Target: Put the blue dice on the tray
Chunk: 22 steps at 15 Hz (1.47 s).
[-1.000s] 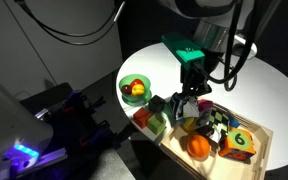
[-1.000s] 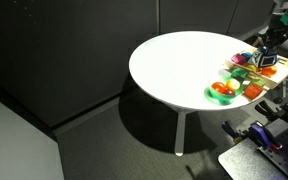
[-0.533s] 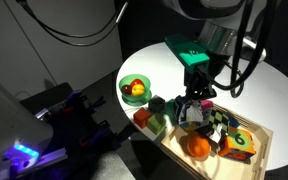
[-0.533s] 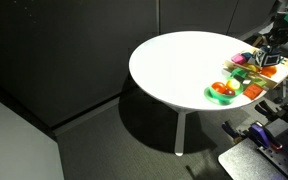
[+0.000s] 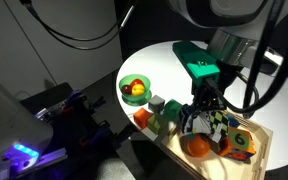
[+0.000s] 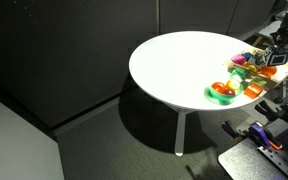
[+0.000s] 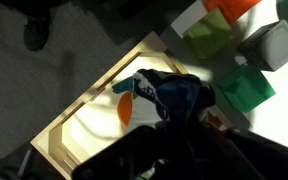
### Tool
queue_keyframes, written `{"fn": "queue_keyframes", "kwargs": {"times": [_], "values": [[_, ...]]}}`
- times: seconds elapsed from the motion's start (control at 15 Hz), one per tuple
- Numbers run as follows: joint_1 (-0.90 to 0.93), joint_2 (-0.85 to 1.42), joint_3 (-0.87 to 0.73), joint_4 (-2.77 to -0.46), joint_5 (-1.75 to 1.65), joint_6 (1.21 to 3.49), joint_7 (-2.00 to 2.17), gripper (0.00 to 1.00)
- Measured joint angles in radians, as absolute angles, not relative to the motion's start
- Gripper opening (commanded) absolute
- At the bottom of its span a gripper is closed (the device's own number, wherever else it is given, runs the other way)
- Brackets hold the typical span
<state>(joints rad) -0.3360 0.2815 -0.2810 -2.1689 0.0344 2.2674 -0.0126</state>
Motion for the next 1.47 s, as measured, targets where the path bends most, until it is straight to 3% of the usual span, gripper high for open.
{"fn": "queue_keyframes", "kwargs": {"times": [0.07,0.13,0.2,0.67,1.47], "values": [[-0.34,0.289,-0.281,-2.164,0.037,2.268,-0.013,0.36],[-0.343,0.298,-0.282,-2.158,0.039,2.268,-0.013,0.36],[-0.345,0.305,-0.283,-2.152,0.04,2.268,-0.013,0.43],[-0.349,0.32,-0.288,-2.139,0.04,2.268,-0.013,0.98],[-0.352,0.311,-0.291,-2.138,0.097,2.264,-0.064,1.0]]}}
